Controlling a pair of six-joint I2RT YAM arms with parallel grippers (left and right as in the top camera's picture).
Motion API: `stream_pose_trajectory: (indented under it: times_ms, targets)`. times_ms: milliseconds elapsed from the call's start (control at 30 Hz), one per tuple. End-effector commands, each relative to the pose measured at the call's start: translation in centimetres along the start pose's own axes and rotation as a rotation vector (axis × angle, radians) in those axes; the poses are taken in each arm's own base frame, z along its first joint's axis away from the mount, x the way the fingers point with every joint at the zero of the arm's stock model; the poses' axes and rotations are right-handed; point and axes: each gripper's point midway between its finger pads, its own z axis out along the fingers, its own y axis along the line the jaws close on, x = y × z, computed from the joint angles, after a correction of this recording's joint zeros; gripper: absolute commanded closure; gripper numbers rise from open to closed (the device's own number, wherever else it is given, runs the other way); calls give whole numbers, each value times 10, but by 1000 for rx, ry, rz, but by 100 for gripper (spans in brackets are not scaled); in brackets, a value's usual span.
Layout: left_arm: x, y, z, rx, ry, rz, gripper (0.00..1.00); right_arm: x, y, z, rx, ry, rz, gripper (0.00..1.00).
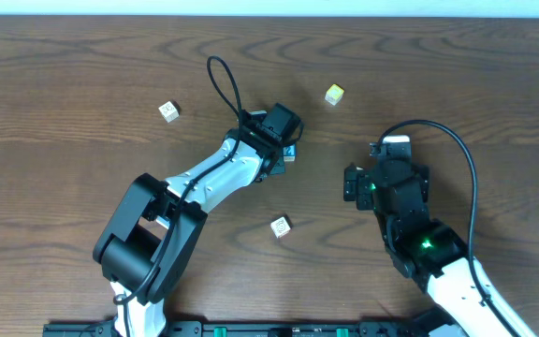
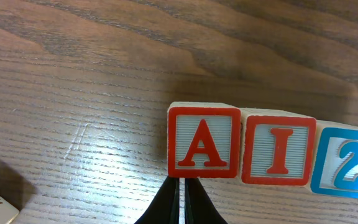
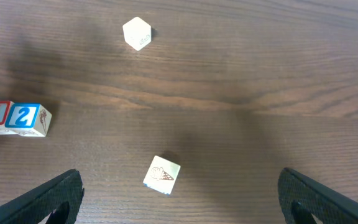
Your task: Spell out Ai2
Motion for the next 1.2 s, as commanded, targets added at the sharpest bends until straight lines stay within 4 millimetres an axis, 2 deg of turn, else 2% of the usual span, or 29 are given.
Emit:
stream_pose_trajectory:
  times_ms: [0,167,267,367,467,500,533,567,733,867,967,1100,1167]
  targets:
    - [4,7,7,-25,17,17,94,-3,-4,0,18,-8,2,1]
    - [12,17,4,-62,57,25,94,-3,-4,0,18,-8,2,1]
    - [13,31,-9,-109,70,17,94,-3,-5,0,19,-8,2,1]
    - [-5,48,-42,-144,-6,-31,94,-3,-4,0,18,-8,2,1]
    - [-36,61,-93,-101,-135,-66,94,-3,-4,0,18,-8,2,1]
    - [-43,66,-108,-84,-166,-67,69,-3,-4,0,18,-8,2,1]
    - [-51,74,-127,-67,-204,-83,1,-3,-5,0,19,-8,2,1]
    - [-57,84,-146,-52,-239,-99,5,-3,-4,0,18,-8,2,1]
    - [-66,118,-216,8,-382,-186,5,-3,-4,0,18,-8,2,1]
    - [-59,143,-269,45,-492,-212,5,-3,-4,0,19,-8,2,1]
    - [-35,159,-291,26,-500,-142,5,-3,-4,0,18,-8,2,1]
    - [2,183,-305,-31,-461,-23,5,-3,-4,0,18,-8,2,1]
    - [13,197,-312,-88,-462,45,5,-3,-4,0,18,-8,2,1]
